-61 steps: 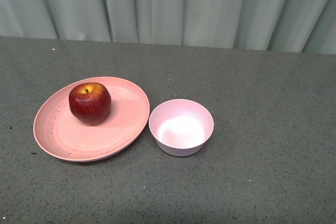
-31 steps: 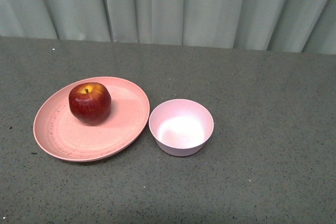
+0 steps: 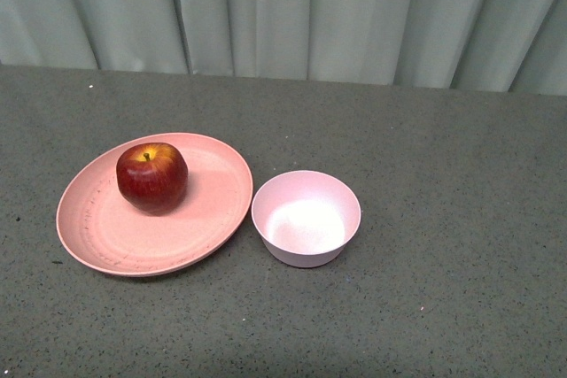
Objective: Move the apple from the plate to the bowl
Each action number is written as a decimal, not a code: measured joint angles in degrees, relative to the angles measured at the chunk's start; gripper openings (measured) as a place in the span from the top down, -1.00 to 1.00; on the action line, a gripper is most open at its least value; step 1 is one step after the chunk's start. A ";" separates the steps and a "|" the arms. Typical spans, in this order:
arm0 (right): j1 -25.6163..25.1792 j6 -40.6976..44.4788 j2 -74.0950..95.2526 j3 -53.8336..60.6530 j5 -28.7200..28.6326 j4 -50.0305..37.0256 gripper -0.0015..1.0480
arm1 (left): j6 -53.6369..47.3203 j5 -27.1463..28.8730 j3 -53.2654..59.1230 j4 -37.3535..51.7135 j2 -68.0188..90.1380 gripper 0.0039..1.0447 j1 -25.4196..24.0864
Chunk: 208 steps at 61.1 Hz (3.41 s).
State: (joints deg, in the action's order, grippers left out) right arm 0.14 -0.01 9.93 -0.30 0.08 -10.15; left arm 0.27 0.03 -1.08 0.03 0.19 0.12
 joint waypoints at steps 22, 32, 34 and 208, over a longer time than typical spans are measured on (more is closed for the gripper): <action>0.00 0.02 -9.64 -0.04 -0.15 10.05 0.98 | 0.00 0.02 0.00 0.00 0.00 -0.88 0.00; 0.00 0.04 -9.68 -0.04 -0.15 10.05 0.51 | 0.00 0.02 0.00 0.00 0.00 -0.88 0.00; 0.00 0.04 -9.68 -0.04 -0.15 10.05 0.40 | 0.00 0.02 0.00 0.00 0.00 -0.88 0.00; 0.00 0.00 -9.70 -0.04 -0.15 10.05 -0.82 | 5.27 -7.65 -49.40 24.59 106.60 -0.25 15.61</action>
State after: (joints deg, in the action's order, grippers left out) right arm 0.14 -0.01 0.23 -0.34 -0.08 -0.10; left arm 5.54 -7.62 -50.48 24.62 106.78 15.73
